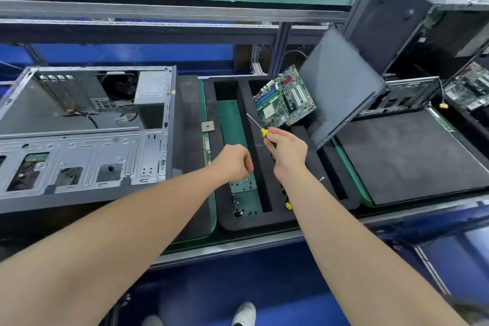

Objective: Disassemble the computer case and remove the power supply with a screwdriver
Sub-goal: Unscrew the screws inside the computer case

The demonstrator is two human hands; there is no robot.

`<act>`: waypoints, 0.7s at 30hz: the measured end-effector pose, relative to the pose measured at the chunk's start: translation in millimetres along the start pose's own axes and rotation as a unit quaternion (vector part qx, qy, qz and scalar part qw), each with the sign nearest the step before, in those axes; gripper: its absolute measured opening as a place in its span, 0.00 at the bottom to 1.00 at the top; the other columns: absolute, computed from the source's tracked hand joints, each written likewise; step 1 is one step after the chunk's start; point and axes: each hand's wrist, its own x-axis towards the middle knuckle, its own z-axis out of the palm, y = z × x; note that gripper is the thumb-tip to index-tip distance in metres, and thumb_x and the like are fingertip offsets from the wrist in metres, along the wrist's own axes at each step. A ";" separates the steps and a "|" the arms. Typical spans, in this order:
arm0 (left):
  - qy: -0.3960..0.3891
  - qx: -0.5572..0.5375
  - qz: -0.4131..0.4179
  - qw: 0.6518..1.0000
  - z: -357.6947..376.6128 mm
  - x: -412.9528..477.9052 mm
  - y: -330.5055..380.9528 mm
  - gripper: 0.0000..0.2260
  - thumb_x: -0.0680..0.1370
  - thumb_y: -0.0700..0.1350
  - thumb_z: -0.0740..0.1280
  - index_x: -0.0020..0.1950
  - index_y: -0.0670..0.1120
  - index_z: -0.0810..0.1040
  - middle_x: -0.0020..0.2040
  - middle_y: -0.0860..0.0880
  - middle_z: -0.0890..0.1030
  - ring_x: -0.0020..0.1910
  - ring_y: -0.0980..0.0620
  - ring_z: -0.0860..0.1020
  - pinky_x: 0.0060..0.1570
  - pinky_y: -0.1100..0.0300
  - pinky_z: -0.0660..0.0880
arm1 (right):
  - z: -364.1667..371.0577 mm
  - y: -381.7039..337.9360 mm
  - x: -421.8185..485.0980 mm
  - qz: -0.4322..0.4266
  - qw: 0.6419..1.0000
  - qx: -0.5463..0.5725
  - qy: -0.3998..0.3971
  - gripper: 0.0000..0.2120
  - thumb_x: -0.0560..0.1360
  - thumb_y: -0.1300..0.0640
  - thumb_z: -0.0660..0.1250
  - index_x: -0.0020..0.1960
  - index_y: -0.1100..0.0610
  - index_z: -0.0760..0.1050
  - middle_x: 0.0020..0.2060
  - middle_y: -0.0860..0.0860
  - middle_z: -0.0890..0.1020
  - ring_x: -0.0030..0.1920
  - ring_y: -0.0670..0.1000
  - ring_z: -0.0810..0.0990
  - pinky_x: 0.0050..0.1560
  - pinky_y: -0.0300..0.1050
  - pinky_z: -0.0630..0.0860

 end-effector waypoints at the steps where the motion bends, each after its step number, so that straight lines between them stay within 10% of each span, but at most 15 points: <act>1: -0.007 0.000 -0.006 1.000 3.0 0.9 -3.0 0.06 0.74 0.36 0.74 0.48 0.45 0.84 0.48 0.49 0.84 0.47 0.51 0.81 0.48 0.60 0.78 | -1.7 0.9 2.5 0.001 1.000 0.002 -0.002 0.08 0.75 0.72 0.72 0.51 0.64 0.86 0.46 0.59 0.88 0.42 0.50 0.87 0.58 0.47 0.84; 9: -0.029 -0.012 -0.029 0.999 0.7 2.6 -7.0 0.07 0.77 0.44 0.75 0.54 0.47 0.83 0.47 0.46 0.84 0.45 0.48 0.84 0.46 0.57 0.80 | -7.4 1.7 8.7 0.009 1.000 0.000 0.011 0.07 0.78 0.67 0.72 0.54 0.62 0.86 0.48 0.57 0.89 0.48 0.54 0.89 0.52 0.42 0.85; 15: 0.166 -0.102 0.007 0.981 -41.8 -1.6 -2.4 0.07 0.78 0.47 0.71 0.55 0.50 0.81 0.40 0.52 0.83 0.40 0.55 0.82 0.47 0.56 0.79 | 14.5 -14.4 -2.0 -0.035 0.999 -0.007 -0.009 0.04 0.81 0.66 0.69 0.49 0.62 0.83 0.35 0.55 0.85 0.35 0.53 0.83 0.45 0.45 0.83; 21: 0.320 -0.020 0.134 0.938 -128.4 -19.8 -34.2 0.16 0.81 0.39 0.67 0.68 0.49 0.78 0.57 0.48 0.73 0.53 0.54 0.73 0.58 0.60 0.70 | 82.5 -39.0 -40.5 -0.111 0.986 -0.024 -0.121 0.04 0.80 0.66 0.69 0.47 0.64 0.82 0.35 0.56 0.85 0.37 0.54 0.83 0.40 0.45 0.81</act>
